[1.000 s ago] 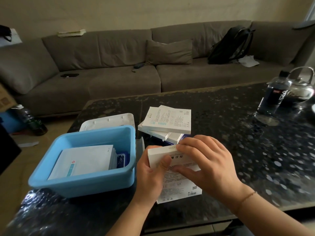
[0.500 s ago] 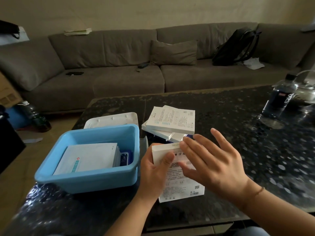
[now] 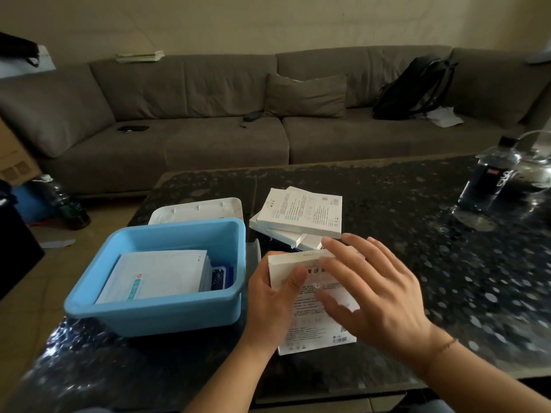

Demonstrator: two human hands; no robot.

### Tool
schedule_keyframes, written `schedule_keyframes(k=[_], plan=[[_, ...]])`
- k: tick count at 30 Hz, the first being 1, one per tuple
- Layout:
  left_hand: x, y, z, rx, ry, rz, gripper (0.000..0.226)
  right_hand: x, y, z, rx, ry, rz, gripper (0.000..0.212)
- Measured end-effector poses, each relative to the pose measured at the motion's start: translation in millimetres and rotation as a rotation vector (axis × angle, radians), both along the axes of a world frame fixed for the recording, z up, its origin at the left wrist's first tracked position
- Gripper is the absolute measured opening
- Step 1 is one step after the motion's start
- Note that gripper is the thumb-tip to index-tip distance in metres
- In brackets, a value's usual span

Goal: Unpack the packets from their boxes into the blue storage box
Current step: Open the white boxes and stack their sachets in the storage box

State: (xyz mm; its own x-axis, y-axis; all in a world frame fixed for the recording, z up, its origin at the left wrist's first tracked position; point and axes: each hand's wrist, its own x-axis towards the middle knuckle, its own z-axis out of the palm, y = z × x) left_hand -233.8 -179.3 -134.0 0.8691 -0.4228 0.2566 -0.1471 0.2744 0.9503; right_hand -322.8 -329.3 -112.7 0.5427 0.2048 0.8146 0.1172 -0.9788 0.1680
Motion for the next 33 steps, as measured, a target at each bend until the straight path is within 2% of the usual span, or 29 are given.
schedule_keyframes(k=[4,9,14,17,21,27,31,33], plan=[[-2,2,2,-0.017,-0.01,-0.009,0.058,2,5,-19,0.018,-0.044,0.015,0.029],[-2,2,2,-0.026,-0.009,-0.014,0.057,5,8,-30,0.026,-0.1,0.01,0.015],[-1,2,0,-0.036,0.005,-0.031,0.052,8,14,-31,0.025,-0.126,-0.068,0.01],[-2,2,1,-0.043,0.005,-0.034,0.06,11,18,-28,0.047,-0.128,-0.106,0.002],[-3,2,1,-0.036,-0.003,-0.046,0.064,8,24,-14,0.104,-0.079,-0.112,0.006],[-3,2,0,-0.037,-0.022,-0.075,0.068,3,33,43,0.288,0.127,-0.118,0.009],[-5,3,0,-0.038,-0.034,-0.078,0.068,9,34,84,0.275,0.442,-0.262,0.03],[-6,4,-1,-0.034,-0.032,-0.08,0.068,13,30,93,0.252,0.57,-0.247,0.028]])
